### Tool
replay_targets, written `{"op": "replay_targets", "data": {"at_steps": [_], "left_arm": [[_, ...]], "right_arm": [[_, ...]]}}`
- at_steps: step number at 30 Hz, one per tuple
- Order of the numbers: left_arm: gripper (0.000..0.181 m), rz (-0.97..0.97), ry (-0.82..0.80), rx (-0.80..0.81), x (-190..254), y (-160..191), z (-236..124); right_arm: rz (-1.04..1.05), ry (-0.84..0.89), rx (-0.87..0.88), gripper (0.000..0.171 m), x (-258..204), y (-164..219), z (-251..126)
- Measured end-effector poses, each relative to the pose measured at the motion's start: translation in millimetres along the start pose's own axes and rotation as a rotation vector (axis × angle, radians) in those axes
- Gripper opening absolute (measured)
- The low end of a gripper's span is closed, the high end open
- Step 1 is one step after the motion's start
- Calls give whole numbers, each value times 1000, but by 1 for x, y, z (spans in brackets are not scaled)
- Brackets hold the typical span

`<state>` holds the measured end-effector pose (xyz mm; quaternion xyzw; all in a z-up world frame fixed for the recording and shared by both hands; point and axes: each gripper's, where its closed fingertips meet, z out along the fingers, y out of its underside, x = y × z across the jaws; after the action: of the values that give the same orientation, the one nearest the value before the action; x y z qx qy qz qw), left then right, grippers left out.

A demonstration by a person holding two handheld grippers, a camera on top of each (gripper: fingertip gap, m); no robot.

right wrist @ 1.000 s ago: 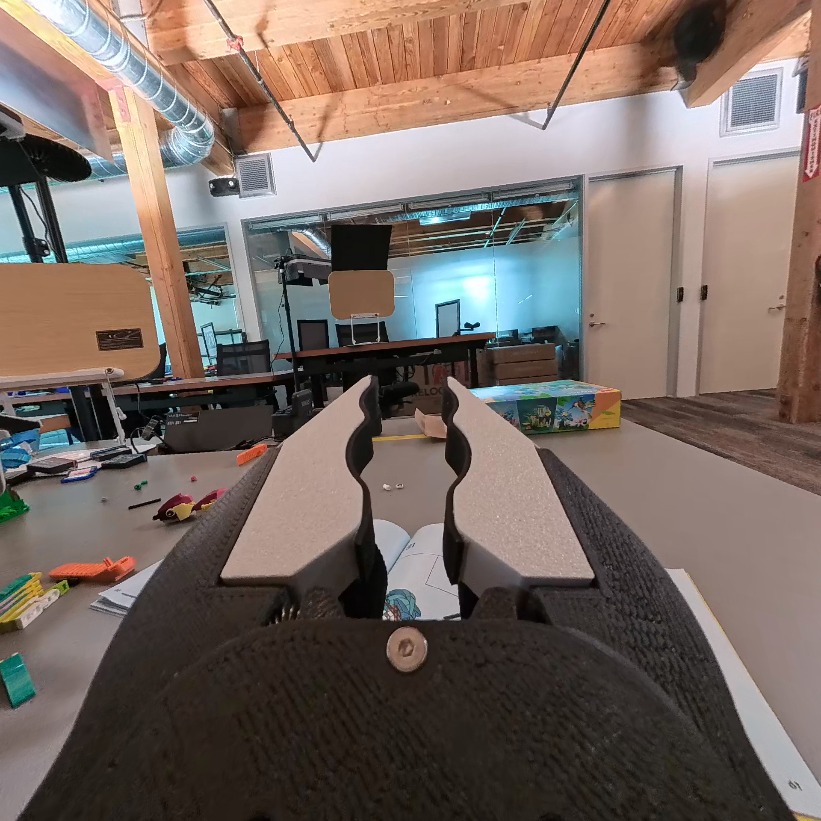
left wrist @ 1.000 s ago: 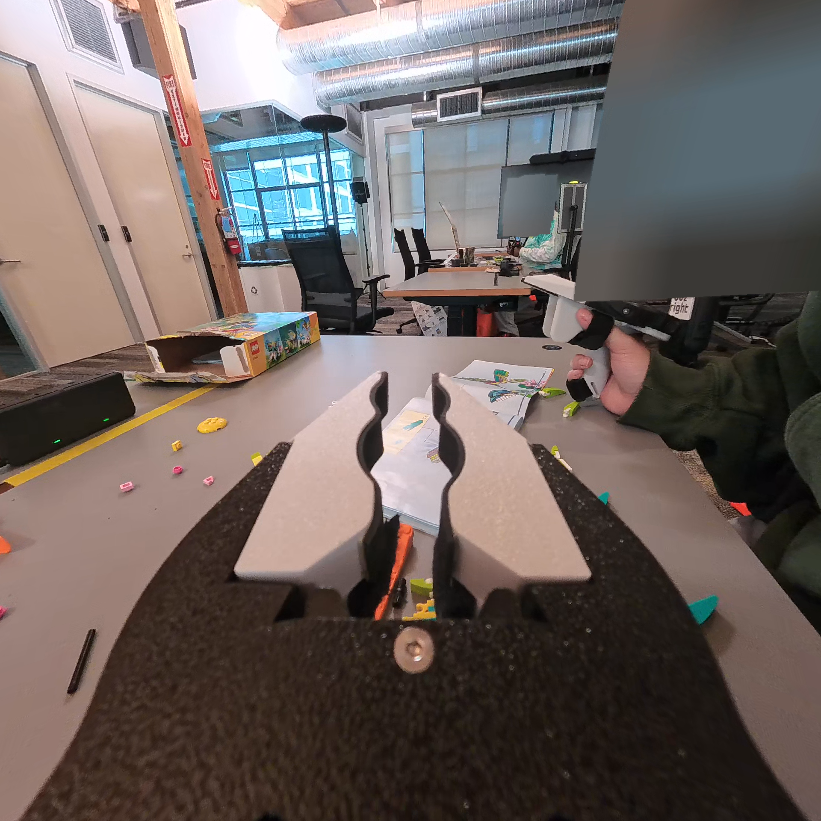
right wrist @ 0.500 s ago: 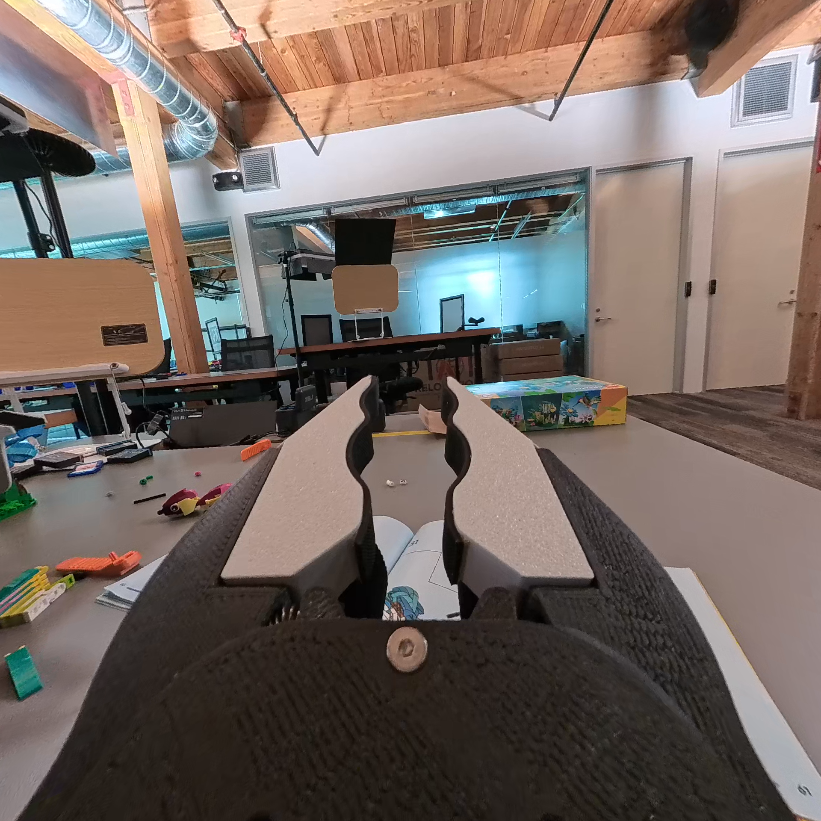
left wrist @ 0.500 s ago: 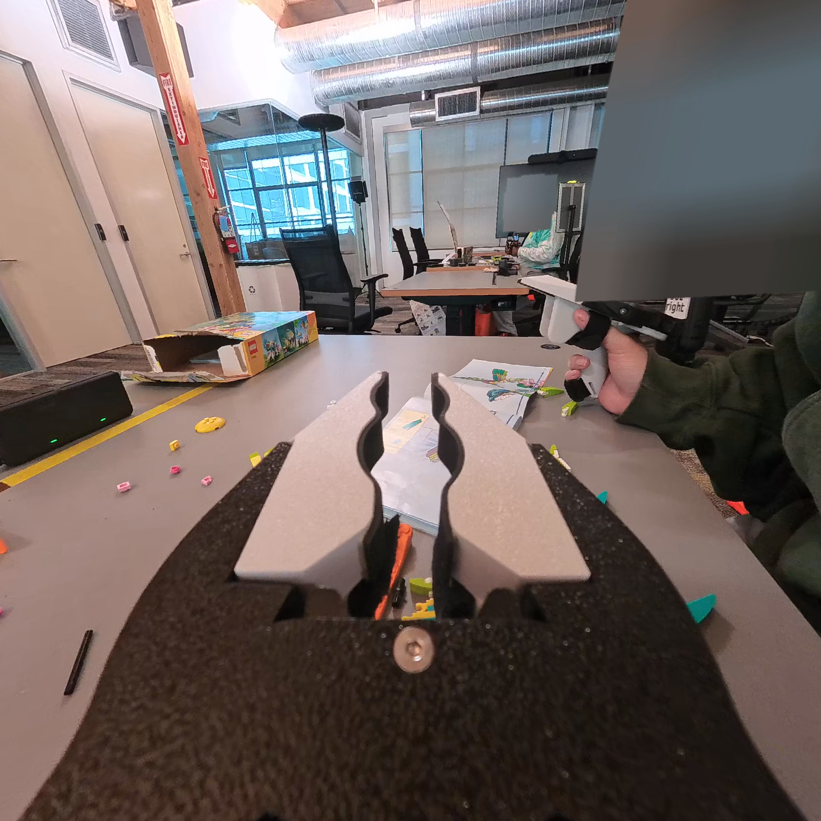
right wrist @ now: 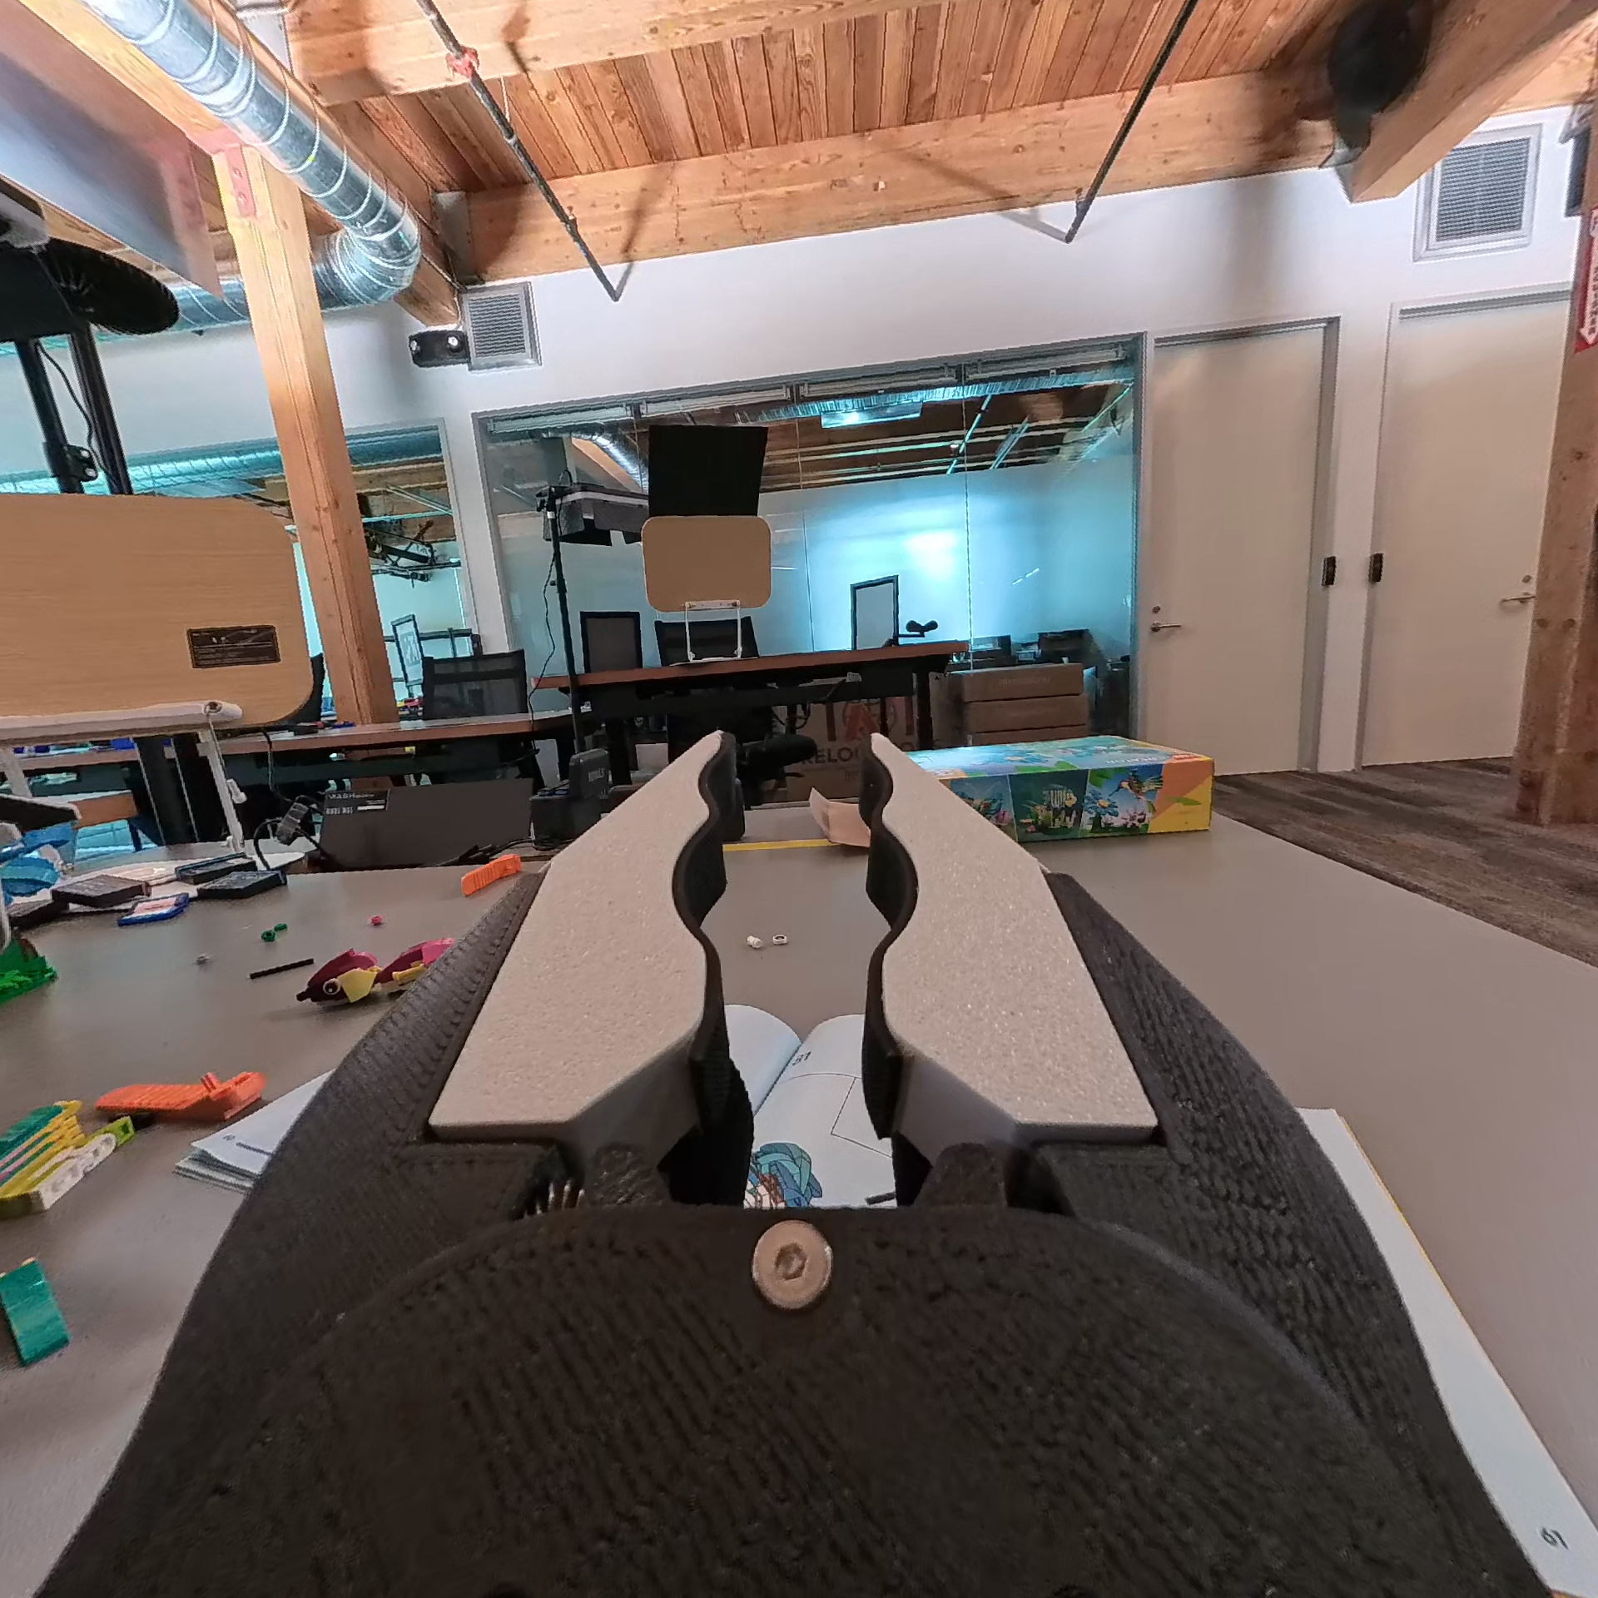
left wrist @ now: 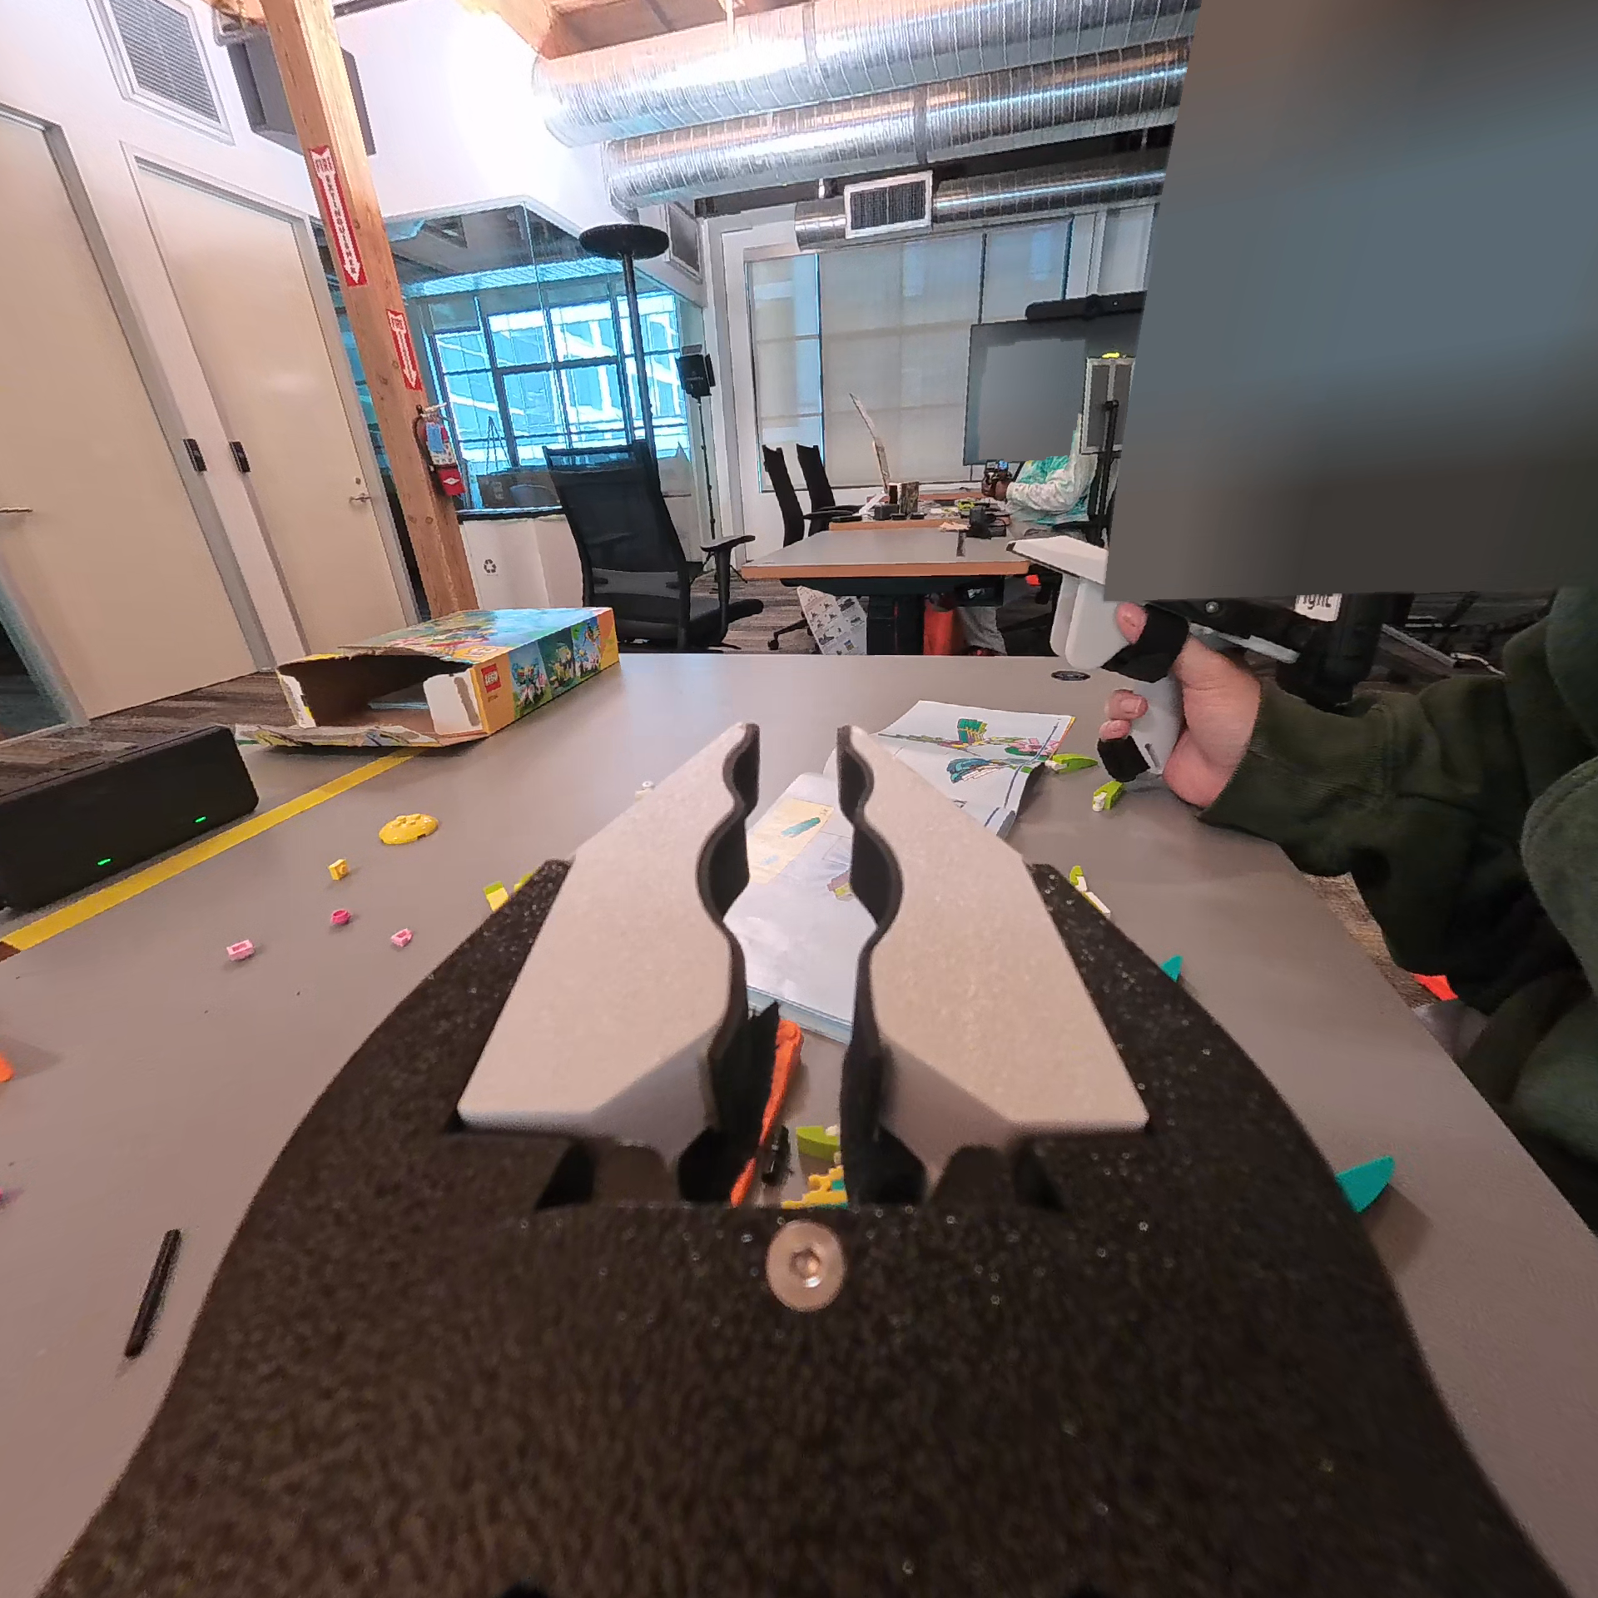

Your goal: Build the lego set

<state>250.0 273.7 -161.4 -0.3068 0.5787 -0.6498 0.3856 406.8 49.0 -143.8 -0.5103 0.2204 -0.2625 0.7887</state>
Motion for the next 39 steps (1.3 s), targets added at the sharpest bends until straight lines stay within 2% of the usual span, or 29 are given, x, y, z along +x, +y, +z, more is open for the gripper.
{"op": "replay_targets", "data": {"at_steps": [2, 5, 11, 39], "left_arm": [[15, 2, -1, 1, 0, 0, 0], [14, 0, 1, -1, 0, 0, 0], [14, -2, 2, -4, 0, 1, 0], [10, -2, -3, -11, -1, 2, 1]], "right_arm": [[-5, 12, 4, 27, 2, -1, 0], [-26, 84, 35, 42, 12, -7, -3], [-8, 212, 96, 54, 32, -16, -9], [57, 157, 167, 48, 26, -28, -14]]}}
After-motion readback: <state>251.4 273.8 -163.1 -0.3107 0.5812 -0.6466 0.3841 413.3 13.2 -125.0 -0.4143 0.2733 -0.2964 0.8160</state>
